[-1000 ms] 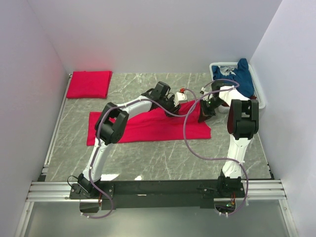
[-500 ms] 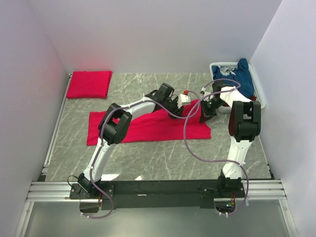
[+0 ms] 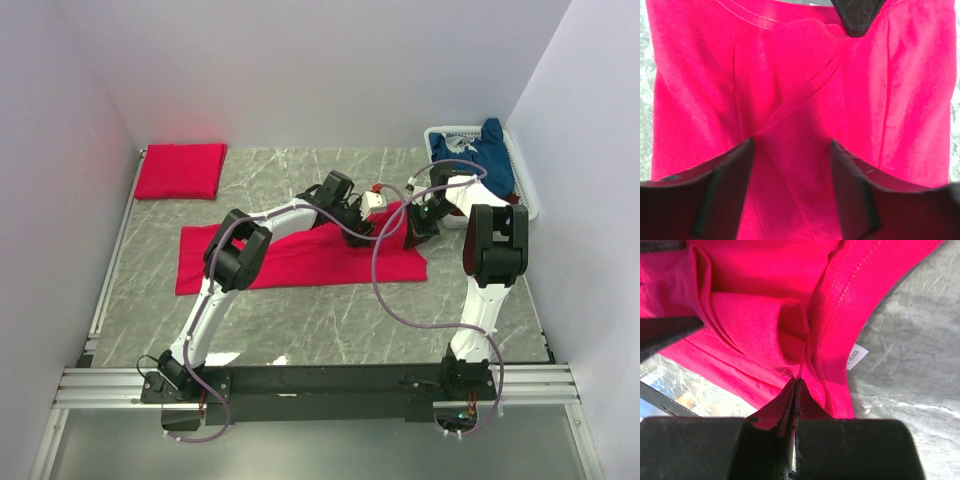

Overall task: Fold and stack the t-shirts
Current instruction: Fold the tshirt

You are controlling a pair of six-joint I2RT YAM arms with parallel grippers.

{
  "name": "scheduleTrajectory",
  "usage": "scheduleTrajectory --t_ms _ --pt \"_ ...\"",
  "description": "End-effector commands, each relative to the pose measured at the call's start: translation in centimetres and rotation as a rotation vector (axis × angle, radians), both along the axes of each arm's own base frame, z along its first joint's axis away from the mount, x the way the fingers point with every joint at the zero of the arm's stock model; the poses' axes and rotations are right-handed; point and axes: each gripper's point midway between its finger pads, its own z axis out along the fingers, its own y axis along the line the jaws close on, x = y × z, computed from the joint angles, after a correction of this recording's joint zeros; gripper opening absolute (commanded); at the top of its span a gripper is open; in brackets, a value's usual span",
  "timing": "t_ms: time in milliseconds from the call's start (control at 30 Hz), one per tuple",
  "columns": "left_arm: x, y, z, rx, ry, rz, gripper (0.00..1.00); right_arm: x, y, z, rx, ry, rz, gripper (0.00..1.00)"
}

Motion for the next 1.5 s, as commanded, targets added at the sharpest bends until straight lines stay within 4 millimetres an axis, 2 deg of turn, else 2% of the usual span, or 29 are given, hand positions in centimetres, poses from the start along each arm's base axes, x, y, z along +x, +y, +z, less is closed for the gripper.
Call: scheduleTrajectory --t_ms 0,33,100,300,433,500,600,633,667,700,767,800,833,900,967,1000,1033,1100,1133,1200,1467 --pt "1.0 -1.4 2.2 -0.053 -0.042 0.006 0.69 -0.1 0.2 1.2 0.003 -0.035 0.022 0.0" --pt "1.0 -1.4 2.2 -0.055 -0.041 0.003 0.75 -0.1 0.2 1.1 0.003 -0.039 0.023 0.0" --pt "0.7 -1.5 2.2 -0.061 -0.025 -0.01 0.74 -0.1 0.2 1.0 0.003 -0.036 0.023 0.0" --pt "0.0 -1.8 2.6 -0.08 -0.005 -0.044 0.58 -0.1 0.3 1.0 0.005 -0.034 0.022 0.0" --pt "-0.3 -1.8 3.0 -0.084 0.003 -0.054 0.39 0.0 0.3 1.1 0.006 -0.035 0.021 0.0" --pt "-0.4 -1.8 3.1 -0.084 0.003 -0.056 0.34 0.0 0.3 1.2 0.008 -0.035 0.021 0.0" --pt "-0.2 -1.6 3.6 -0.089 -0.005 -0.047 0.16 0.1 0.3 1.3 0.011 -0.039 0.018 0.0" --pt "-0.1 -1.5 3.5 -0.092 -0.01 -0.041 0.05 0.1 0.4 1.4 0.011 -0.037 0.02 0.0" --pt "0.0 -1.4 3.7 -0.096 -0.017 -0.033 0.02 0.2 0.3 1.4 0.012 -0.039 0.02 0.0" --pt "0.2 -1.4 4.5 -0.104 -0.027 -0.019 0.0 0.3 0.4 1.5 0.014 -0.044 0.021 0.0" --pt "0.4 -1.1 4.5 -0.111 -0.039 0.003 0.0 0.5 0.4 1.7 0.014 -0.047 0.022 0.0" --pt "0.5 -1.1 5.4 -0.121 -0.052 0.008 0.0 0.6 0.4 1.9 0.015 -0.05 0.022 0.0" --pt "0.4 -0.7 5.0 -0.115 -0.051 0.02 0.0 0.6 0.5 1.9 0.017 -0.047 0.02 0.0" --pt "0.9 -0.5 6.5 -0.138 -0.097 0.04 0.0 1.0 0.6 2.4 0.025 -0.058 0.016 0.0" --pt "0.7 0.0 6.4 -0.132 -0.115 0.058 0.0 1.5 0.7 2.9 0.031 -0.073 0.014 0.0" --pt "1.2 0.0 7.6 -0.152 -0.157 0.067 0.0 1.7 0.7 3.2 0.035 -0.078 0.01 0.0" --pt "1.2 0.4 7.3 -0.14 -0.163 0.083 0.0 1.8 0.7 3.3 0.035 -0.08 0.01 0.0" --pt "1.5 0.7 8.3 -0.15 -0.209 0.099 0.0 2.3 1.8 3.9 0.041 -0.096 0.028 0.0" --pt "1.6 1.1 7.7 -0.132 -0.219 0.12 0.0 2.5 1.9 4.0 0.043 -0.096 0.027 0.0" --pt "1.9 1.3 8.2 -0.131 -0.261 0.126 0.01 3.2 2.1 4.6 0.044 -0.112 0.026 0.0" --pt "3.2 2.5 7.6 -0.097 -0.354 0.206 0.01 6.4 2.6 5.9 0.039 -0.154 -0.004 0.0"
